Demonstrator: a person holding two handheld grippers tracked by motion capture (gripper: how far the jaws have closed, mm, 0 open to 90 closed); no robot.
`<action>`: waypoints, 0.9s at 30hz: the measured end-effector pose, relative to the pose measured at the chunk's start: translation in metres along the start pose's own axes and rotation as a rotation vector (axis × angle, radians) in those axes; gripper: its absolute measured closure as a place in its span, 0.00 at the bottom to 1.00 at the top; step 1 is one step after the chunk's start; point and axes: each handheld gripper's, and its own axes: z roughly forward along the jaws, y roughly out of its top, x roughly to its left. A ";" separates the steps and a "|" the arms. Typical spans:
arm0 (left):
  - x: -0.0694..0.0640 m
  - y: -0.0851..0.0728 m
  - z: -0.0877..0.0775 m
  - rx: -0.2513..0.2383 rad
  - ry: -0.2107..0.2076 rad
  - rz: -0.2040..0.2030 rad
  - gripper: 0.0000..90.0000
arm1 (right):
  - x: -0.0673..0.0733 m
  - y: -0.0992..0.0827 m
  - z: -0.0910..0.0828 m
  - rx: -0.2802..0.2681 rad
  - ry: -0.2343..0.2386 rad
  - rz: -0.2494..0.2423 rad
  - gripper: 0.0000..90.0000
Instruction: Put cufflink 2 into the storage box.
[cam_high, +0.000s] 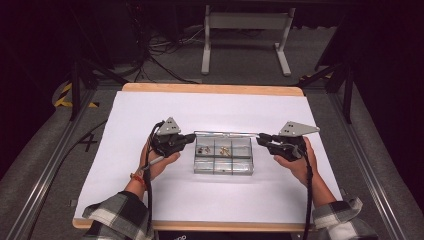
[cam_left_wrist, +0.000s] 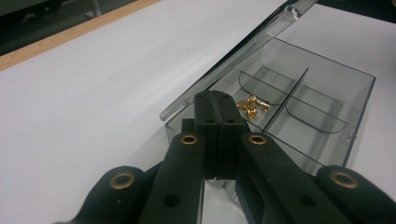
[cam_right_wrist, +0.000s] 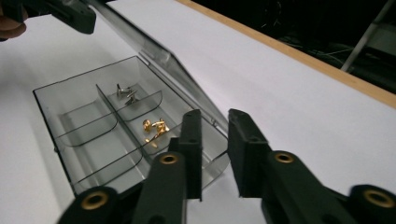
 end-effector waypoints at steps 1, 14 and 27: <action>0.000 0.000 0.000 -0.001 -0.001 0.002 1.00 | 0.000 -0.001 0.000 0.006 0.002 -0.005 0.92; -0.008 -0.007 -0.002 0.003 -0.012 0.018 1.00 | 0.016 -0.002 0.006 0.020 0.061 -0.040 1.00; -0.018 -0.012 -0.003 0.027 -0.041 0.053 1.00 | 0.023 -0.009 0.006 0.042 0.085 -0.064 1.00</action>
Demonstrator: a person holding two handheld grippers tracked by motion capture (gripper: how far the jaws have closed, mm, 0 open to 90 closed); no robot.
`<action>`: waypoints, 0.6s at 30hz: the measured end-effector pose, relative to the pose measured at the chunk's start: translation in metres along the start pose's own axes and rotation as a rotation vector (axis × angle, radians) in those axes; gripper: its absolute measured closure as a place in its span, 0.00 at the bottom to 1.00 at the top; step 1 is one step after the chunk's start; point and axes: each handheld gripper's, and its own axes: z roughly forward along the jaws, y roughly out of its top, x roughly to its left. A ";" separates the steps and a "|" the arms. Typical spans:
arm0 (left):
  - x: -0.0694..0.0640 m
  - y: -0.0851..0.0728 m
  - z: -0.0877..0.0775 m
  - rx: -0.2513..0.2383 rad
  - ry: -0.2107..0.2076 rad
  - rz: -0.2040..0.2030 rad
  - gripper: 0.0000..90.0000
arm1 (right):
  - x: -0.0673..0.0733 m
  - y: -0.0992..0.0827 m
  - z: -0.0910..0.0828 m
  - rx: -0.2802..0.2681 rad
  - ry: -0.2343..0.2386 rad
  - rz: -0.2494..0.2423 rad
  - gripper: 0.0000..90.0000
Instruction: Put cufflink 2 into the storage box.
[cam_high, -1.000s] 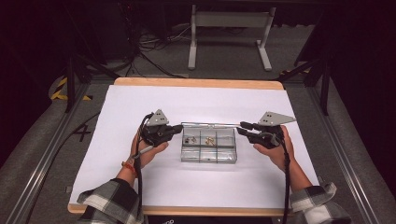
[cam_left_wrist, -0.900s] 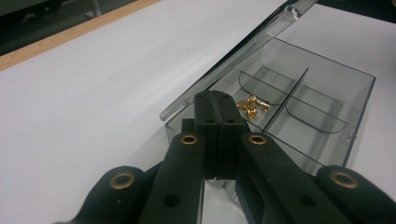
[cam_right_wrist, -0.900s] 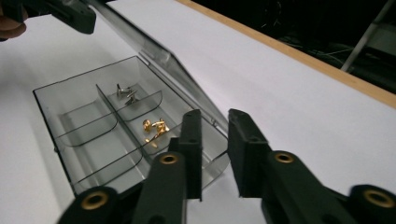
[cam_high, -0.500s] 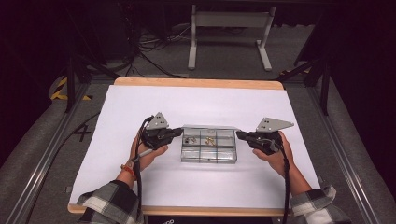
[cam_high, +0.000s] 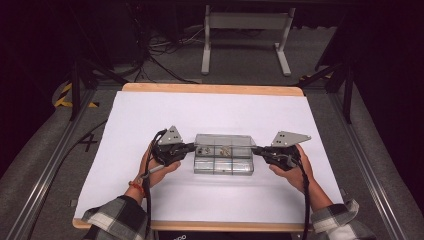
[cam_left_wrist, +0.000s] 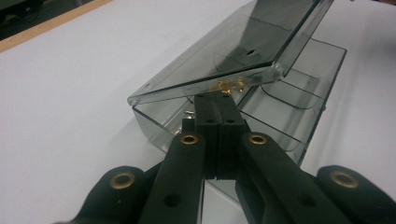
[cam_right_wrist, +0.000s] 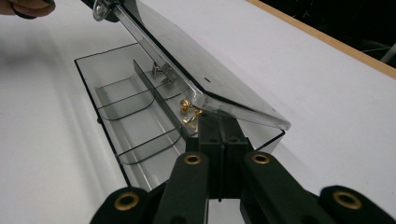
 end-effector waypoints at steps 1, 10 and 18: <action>0.000 0.000 0.000 0.000 0.000 0.000 1.00 | 0.000 0.000 0.000 0.000 0.000 0.000 1.00; -0.003 -0.003 -0.002 0.005 -0.008 0.012 1.00 | 0.003 -0.005 -0.004 -0.005 0.004 0.001 1.00; -0.008 -0.008 -0.002 0.009 -0.008 0.036 1.00 | 0.006 -0.012 -0.003 -0.006 0.014 0.000 1.00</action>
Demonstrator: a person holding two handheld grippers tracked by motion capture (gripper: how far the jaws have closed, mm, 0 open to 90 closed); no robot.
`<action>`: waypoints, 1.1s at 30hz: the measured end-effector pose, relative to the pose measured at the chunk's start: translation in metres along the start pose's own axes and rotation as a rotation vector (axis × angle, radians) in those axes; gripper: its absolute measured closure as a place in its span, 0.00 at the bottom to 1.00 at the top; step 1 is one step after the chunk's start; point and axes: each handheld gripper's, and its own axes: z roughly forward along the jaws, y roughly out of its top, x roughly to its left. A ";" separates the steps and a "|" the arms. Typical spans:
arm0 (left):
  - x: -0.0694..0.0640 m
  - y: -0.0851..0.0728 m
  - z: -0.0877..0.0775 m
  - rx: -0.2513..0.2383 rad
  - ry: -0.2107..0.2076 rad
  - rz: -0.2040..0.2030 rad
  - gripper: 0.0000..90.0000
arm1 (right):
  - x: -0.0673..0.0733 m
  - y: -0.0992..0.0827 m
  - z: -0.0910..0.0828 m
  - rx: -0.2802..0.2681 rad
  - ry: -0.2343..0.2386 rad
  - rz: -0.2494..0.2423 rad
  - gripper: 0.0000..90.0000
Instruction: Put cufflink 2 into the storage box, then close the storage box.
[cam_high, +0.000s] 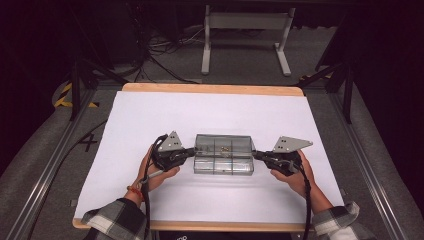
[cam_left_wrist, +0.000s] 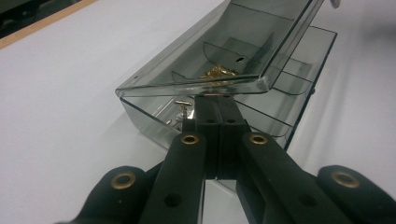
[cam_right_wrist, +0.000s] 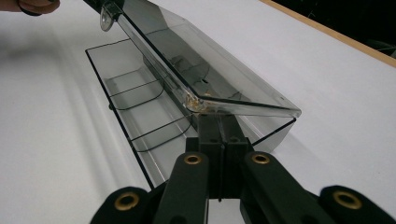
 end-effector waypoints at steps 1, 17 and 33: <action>-0.001 0.000 -0.001 -0.006 0.000 0.003 1.00 | 0.000 0.000 0.000 0.000 0.004 0.002 1.00; -0.006 -0.002 -0.001 0.015 -0.017 0.057 1.00 | 0.001 -0.004 -0.002 0.016 0.011 -0.019 1.00; -0.012 -0.007 -0.003 0.045 -0.030 0.067 1.00 | 0.009 -0.007 -0.002 0.049 0.028 -0.037 1.00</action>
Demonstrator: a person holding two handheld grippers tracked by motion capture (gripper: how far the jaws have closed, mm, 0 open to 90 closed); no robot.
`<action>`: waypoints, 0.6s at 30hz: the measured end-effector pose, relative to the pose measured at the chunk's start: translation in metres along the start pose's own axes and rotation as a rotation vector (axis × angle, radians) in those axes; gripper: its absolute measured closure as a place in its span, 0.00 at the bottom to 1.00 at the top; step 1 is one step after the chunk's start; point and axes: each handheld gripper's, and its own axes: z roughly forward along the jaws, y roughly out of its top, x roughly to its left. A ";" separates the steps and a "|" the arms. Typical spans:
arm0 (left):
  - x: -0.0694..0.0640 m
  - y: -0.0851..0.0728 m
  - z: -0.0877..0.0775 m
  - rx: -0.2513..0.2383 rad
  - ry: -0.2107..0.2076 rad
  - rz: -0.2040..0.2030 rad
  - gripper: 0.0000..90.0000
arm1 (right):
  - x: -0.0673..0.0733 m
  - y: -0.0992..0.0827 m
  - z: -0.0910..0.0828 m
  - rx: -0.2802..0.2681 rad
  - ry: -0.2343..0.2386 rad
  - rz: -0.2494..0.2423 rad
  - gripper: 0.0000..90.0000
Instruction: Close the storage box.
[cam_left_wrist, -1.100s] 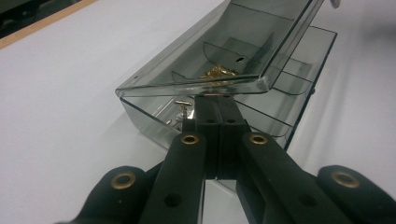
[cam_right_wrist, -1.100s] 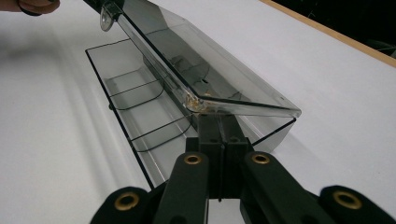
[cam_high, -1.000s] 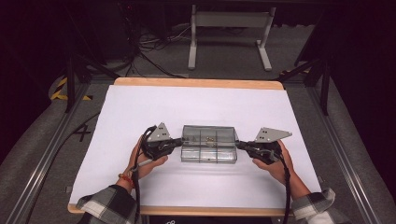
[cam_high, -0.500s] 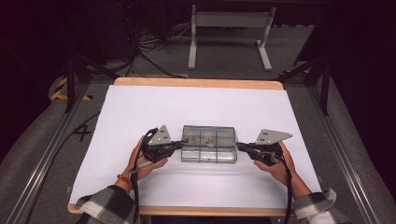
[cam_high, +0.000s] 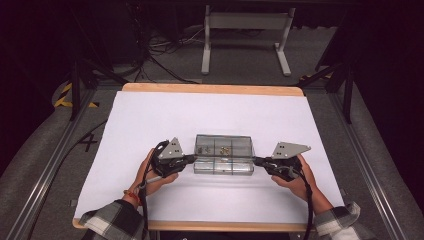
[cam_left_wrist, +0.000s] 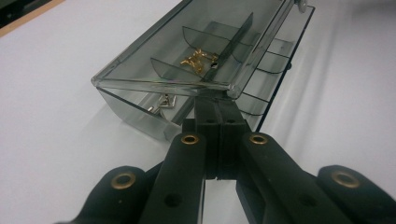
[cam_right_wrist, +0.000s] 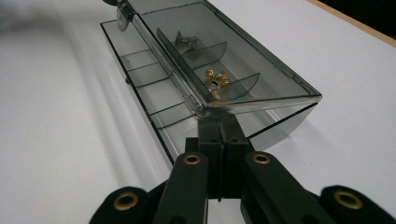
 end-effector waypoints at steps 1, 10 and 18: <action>0.000 0.000 0.000 0.002 0.000 0.003 1.00 | 0.001 -0.001 0.000 0.004 0.002 0.002 1.00; -0.007 -0.003 0.000 0.021 0.002 0.012 1.00 | 0.005 -0.003 -0.003 0.015 -0.001 -0.007 1.00; -0.013 -0.008 0.000 0.039 -0.012 0.016 1.00 | 0.009 -0.006 -0.001 0.035 0.007 -0.008 1.00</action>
